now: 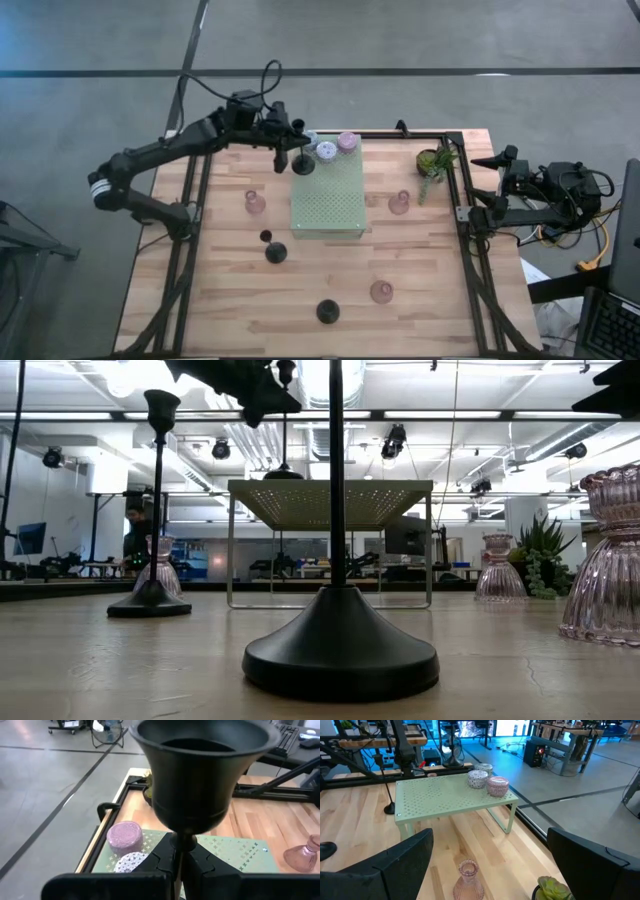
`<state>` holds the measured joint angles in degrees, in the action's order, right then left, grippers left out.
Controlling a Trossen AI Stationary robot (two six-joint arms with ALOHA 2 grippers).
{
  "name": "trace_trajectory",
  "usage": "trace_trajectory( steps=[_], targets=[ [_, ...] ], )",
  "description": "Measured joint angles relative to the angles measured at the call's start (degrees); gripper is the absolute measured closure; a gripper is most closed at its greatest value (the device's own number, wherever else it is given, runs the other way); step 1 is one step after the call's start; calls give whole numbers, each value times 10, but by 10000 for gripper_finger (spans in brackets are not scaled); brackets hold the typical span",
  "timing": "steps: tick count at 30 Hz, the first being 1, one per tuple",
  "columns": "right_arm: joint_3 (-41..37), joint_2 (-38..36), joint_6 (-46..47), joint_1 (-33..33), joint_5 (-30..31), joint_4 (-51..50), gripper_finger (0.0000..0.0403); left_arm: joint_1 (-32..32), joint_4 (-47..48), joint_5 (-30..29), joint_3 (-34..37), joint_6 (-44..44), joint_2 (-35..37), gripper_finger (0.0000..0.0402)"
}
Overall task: Pick & Place candle stick holders
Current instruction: Put the top black candle holder on the shelf
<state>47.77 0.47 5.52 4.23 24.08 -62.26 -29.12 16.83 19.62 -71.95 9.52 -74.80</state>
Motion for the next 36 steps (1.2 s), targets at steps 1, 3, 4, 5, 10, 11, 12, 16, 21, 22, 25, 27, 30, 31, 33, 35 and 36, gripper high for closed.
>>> trace_trajectory(
  steps=[1,3,4,5,10,11,12,16,21,22,25,27,30,31,33,35,36],
  targets=[
    [0,0,0,0,0,0,19,1,-2,0,3,2,-2,389],
    [0,0,0,0,0,0,19,1,-8,-3,9,4,-6,389],
    [0,0,0,0,0,0,19,1,-8,-3,11,5,-8,389],
    [0,0,0,0,0,0,19,0,-8,-3,12,5,-11,389],
    [0,0,0,0,0,0,19,0,-22,-15,12,15,-20,389],
    [0,0,0,0,0,0,19,1,-24,-22,12,16,-23,389],
    [0,0,0,0,0,0,19,0,-25,-30,12,18,-25,389],
    [0,0,0,0,0,0,19,0,-32,-51,12,22,-35,389],
    [0,0,0,0,0,0,19,-1,-38,-52,21,23,-50,389],
    [0,0,0,0,0,0,19,-1,-40,-52,21,23,-53,389],
    [0,0,0,0,0,0,19,-1,-61,-53,28,24,-58,389],
    [0,0,0,0,0,0,19,-1,-78,-53,35,24,-60,389],
    [0,0,0,0,0,0,19,-1,-105,-54,49,23,-59,389],
    [0,0,0,0,0,0,19,-1,-110,-53,52,21,-59,389],
    [0,0,0,0,0,0,19,-1,-113,-54,56,18,-58,389],
    [0,0,0,0,0,0,19,-1,-112,-54,56,15,-58,389],
    [0,0,0,0,0,0,19,-1,-112,-54,56,14,-58,389]
  ],
)
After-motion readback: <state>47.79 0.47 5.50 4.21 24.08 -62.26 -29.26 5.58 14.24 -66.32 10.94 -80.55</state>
